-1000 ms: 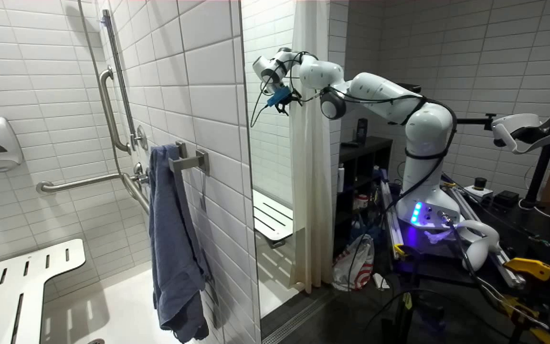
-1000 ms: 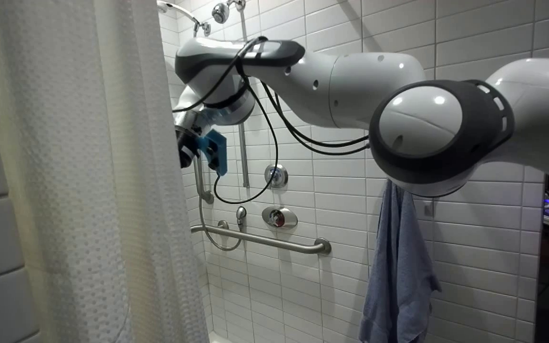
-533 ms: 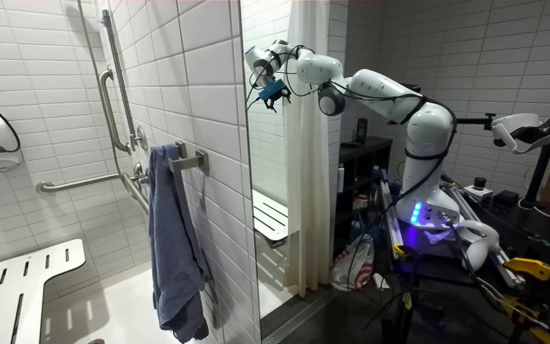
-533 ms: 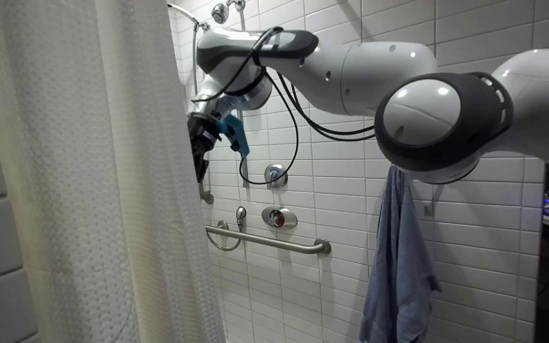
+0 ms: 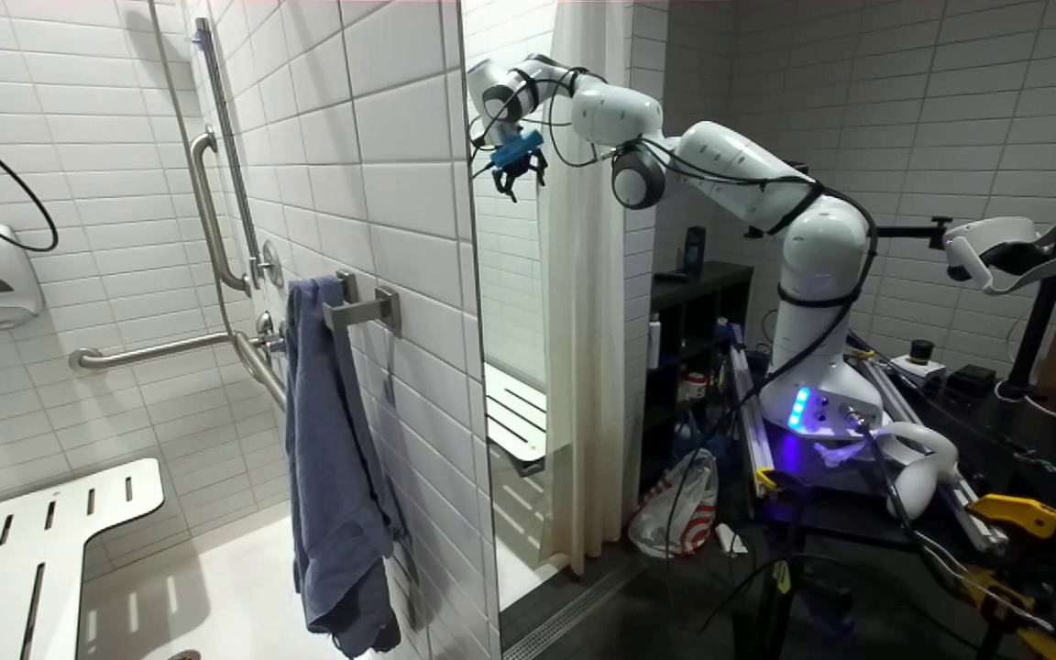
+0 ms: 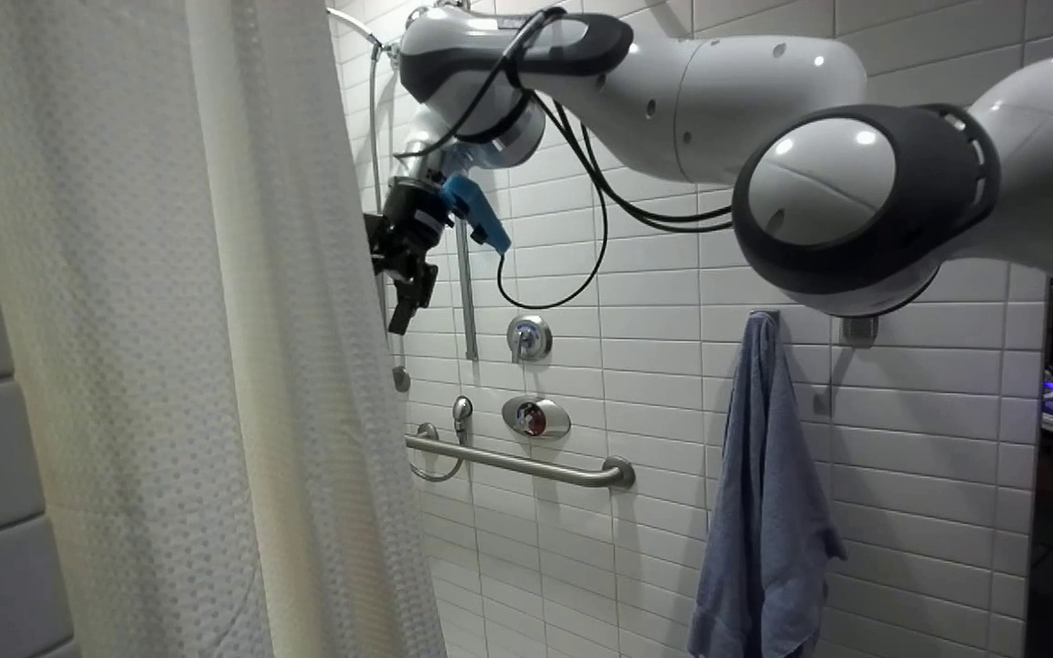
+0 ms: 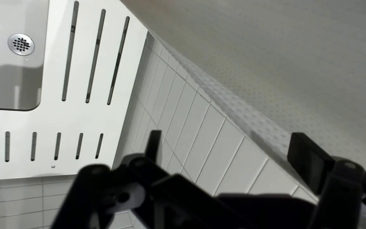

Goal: Open the shower curtain

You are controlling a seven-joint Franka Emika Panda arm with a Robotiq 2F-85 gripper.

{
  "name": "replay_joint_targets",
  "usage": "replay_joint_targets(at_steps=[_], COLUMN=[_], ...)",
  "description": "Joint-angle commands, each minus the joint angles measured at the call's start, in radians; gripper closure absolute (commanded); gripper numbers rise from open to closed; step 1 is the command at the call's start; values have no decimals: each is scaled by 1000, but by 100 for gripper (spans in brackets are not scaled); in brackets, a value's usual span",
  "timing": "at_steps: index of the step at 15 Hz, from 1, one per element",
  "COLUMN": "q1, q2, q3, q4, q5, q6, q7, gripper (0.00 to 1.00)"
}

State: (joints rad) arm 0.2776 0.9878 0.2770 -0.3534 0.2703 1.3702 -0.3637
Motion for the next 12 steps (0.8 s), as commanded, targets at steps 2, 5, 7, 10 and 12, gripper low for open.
replay_joint_targets(at_steps=[2,5,7,10,12], q1=[-14,-28,-31,-27,-31], q2=[-66,-104,-128,-151,-157], q3=[-36,-57,-76,-117,-137], q4=[-8,-7,-11,-21,-27], q5=[-35,-45,-58,-98,-113], q6=[-8,-6,-5,3,3], q7=[92,152,210,324,410], gripper=[0,0,0,0,0])
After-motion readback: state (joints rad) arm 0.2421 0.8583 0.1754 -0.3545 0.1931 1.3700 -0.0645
